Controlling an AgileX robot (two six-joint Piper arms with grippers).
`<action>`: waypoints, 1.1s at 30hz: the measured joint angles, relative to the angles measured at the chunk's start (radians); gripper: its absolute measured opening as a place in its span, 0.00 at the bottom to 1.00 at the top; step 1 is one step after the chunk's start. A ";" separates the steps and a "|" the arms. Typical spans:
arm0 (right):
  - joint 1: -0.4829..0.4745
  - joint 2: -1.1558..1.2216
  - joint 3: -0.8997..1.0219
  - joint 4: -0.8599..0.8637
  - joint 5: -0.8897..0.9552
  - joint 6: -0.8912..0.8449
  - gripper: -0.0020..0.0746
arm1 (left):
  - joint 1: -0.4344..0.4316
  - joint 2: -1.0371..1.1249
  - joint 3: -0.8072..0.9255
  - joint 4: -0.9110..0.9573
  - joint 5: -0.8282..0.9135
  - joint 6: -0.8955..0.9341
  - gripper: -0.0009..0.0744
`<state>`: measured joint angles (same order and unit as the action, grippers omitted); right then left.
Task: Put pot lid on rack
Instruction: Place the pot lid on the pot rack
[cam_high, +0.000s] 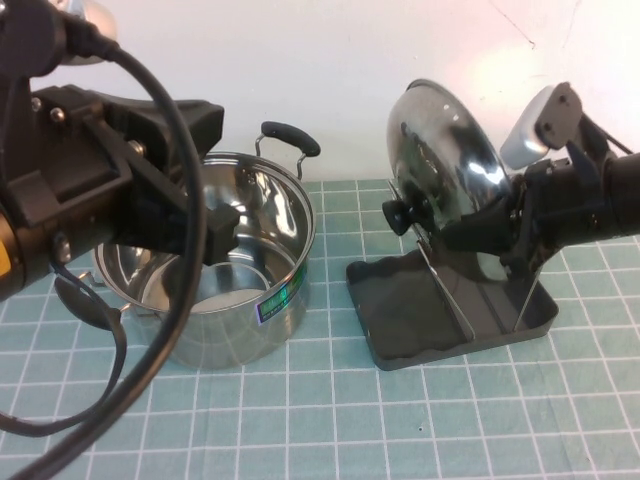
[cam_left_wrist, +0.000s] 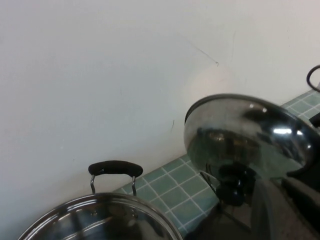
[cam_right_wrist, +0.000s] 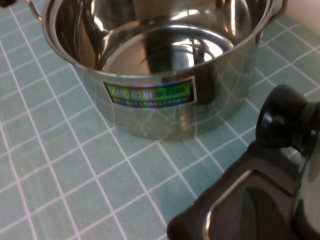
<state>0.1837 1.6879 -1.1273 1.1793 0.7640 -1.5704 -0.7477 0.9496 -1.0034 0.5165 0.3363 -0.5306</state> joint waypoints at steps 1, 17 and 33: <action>0.000 0.006 0.000 -0.002 0.000 -0.012 0.18 | 0.000 0.000 0.000 0.000 -0.005 0.000 0.01; 0.000 0.045 -0.003 -0.050 -0.004 -0.113 0.38 | 0.000 -0.001 0.000 -0.002 -0.014 0.000 0.01; 0.000 -0.024 -0.090 -0.048 -0.147 -0.104 0.75 | 0.000 -0.001 0.009 0.023 0.044 0.002 0.01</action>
<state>0.1837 1.6641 -1.2170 1.1313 0.6168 -1.6749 -0.7477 0.9482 -0.9946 0.5397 0.3802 -0.5286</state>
